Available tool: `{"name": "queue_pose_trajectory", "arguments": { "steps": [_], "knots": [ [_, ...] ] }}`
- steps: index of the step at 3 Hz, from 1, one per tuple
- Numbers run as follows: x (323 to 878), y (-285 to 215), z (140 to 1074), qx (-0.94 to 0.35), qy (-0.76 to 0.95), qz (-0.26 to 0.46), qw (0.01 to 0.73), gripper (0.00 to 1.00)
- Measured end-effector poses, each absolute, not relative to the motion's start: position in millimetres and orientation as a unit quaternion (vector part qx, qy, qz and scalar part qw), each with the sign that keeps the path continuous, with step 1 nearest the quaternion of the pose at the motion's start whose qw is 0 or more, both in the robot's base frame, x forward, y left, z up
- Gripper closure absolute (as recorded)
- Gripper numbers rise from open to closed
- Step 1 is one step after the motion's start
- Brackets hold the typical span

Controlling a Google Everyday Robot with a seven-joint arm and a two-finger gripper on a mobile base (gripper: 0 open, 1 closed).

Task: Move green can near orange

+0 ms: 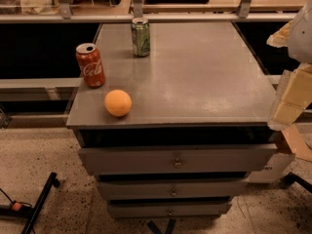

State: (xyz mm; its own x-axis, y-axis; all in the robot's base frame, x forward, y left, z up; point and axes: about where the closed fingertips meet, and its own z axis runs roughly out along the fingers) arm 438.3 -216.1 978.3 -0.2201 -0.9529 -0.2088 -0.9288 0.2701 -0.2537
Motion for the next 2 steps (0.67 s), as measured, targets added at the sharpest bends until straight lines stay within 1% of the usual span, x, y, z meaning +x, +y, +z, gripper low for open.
{"name": "queue_pose_trajectory", "arguments": {
  "steps": [1,2],
  "knots": [
    [440,-216,980,-0.6,0.781,-0.039,0.167,0.0],
    [467,-216,988,-0.597,0.779,-0.05,0.188,0.0]
  ]
}}
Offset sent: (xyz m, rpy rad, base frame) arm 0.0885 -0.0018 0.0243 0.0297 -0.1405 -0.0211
